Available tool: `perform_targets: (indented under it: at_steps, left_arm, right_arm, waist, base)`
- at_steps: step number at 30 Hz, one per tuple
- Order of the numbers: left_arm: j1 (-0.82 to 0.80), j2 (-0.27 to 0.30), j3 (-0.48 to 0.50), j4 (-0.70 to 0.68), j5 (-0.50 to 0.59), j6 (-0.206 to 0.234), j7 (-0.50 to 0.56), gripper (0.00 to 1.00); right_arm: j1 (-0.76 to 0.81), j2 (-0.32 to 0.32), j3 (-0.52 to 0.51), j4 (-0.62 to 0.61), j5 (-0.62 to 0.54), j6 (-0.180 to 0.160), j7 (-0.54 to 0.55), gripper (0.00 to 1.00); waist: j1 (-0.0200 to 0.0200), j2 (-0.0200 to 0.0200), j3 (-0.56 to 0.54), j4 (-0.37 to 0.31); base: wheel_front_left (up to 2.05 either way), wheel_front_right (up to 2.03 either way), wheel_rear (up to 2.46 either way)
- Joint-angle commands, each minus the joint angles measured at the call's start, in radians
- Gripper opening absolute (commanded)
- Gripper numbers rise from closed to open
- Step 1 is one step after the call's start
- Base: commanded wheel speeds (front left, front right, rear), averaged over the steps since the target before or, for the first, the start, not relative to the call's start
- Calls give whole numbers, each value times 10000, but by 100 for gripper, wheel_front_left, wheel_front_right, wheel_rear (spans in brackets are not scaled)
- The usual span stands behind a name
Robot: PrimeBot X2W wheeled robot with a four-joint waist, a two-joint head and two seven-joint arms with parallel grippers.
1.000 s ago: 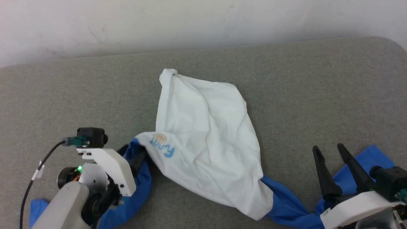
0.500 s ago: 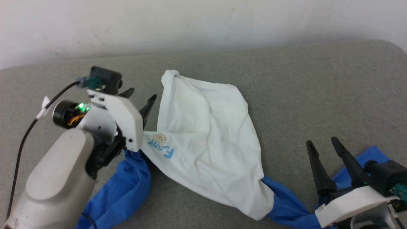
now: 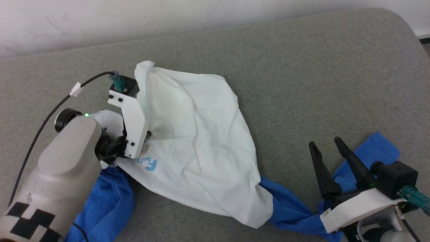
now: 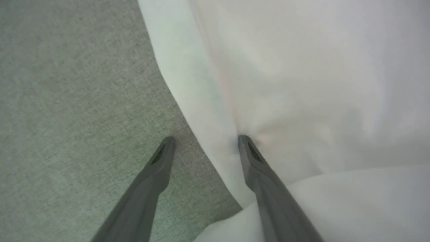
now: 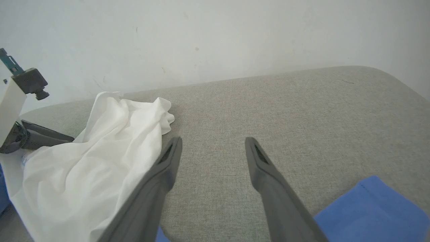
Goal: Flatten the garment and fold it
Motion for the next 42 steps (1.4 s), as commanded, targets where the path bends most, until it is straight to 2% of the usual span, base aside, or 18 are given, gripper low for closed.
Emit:
perform_targets:
  at_steps: [1, 2, 4, 6, 10, 13, 17, 21, 24, 27, 28, 29, 30, 37, 40, 42]
  left_arm:
    - [-53, -97, -257, 299, -118, -113, 447, 85]
    - [-65, -125, -420, 459, -249, -165, 811, 60]
    - [-154, -123, -722, 561, -480, -230, 1297, 0]
    - [-384, -82, -834, 419, -682, -252, 1233, 0]
    - [-1272, 128, -699, -45, -840, -260, -154, 0]
    - [-2144, 264, -397, 14, -528, -249, -1520, 0]
    - [-3046, 131, 28, 516, 197, 484, -3578, 0]
    - [-3520, -33, 224, 1323, 668, 1107, -5070, 0]
    - [-3495, -229, 218, 2079, 737, 1227, -5627, 0]
    - [-3258, -415, 324, 2786, 558, 1148, -6141, 0]
    - [-3179, -458, 348, 2991, 498, 1068, -6304, 9]
    - [-3069, -515, 433, 3184, 365, 986, -6466, 35]
    - [-2958, -604, 538, 3316, 220, 918, -6681, 98]
    - [-1735, -826, 1097, 3148, -374, 801, -8614, 100]
    - [-974, -693, 1166, 2578, -518, 828, -8878, 100]
    - [-384, -536, 1125, 1962, -597, 904, -8692, 100]
  right_arm:
    - [-177, 24, 28, 56, 61, -7, -79, 100]
    - [-196, 24, 33, 91, 64, -7, -94, 100]
    - [-232, 24, 35, 149, 66, -7, -111, 100]
    - [-267, 24, 34, 190, 65, -7, -129, 100]
    - [-316, 24, 46, 237, 63, -7, -155, 100]
    - [-390, 24, 145, 248, 54, -7, -131, 100]
    - [-590, 24, 314, 259, 31, -7, -125, 100]
    - [-790, 24, 439, 319, 35, -7, -182, 100]
    - [-938, 24, 545, 431, 63, -7, -255, 100]
    - [-1080, 24, 653, 559, 113, -7, -336, 100]
    - [-1122, 24, 681, 603, 127, -7, -367, 100]
    - [-1155, 24, 720, 648, 134, -7, -397, 100]
    - [-1162, 24, 727, 689, 127, -7, -432, 100]
    - [-849, 24, 538, 747, 5, -7, -385, 100]
    - [-584, 24, 367, 650, -57, -7, -244, 100]
    - [-346, 24, 208, 552, -84, -7, -134, 100]
  waist:
    - [-2, 0, 153, -210]
    - [-2, 0, 144, -227]
    - [-2, 0, 132, -247]
    - [-2, 0, 135, -262]
    - [-2, 0, 216, -256]
    - [-2, 0, 403, -296]
    - [-2, 0, 765, -425]
    - [-2, 0, 1126, -569]
    - [-2, 0, 1305, -612]
    - [-2, 0, 1365, -607]
    - [-2, 0, 1347, -591]
    - [-2, 0, 1287, -575]
    - [-2, 0, 1190, -523]
    - [-2, 0, 189, 6]
    - [-2, 0, -314, 293]
    - [-2, 0, -608, 518]
  base:
    - [0, 0, 0]
    - [0, 0, 0]
    - [0, 0, 0]
    - [0, 0, 0]
    - [0, 0, 0]
    - [0, 0, 0]
    - [0, 0, 0]
    - [0, 0, 0]
    - [0, 0, 0]
    - [0, 0, 0]
    - [0, 0, 0]
    - [0, 0, 0]
    - [0, 0, 0]
    - [0, 0, 0]
    - [0, 0, 0]
    - [0, 0, 0]
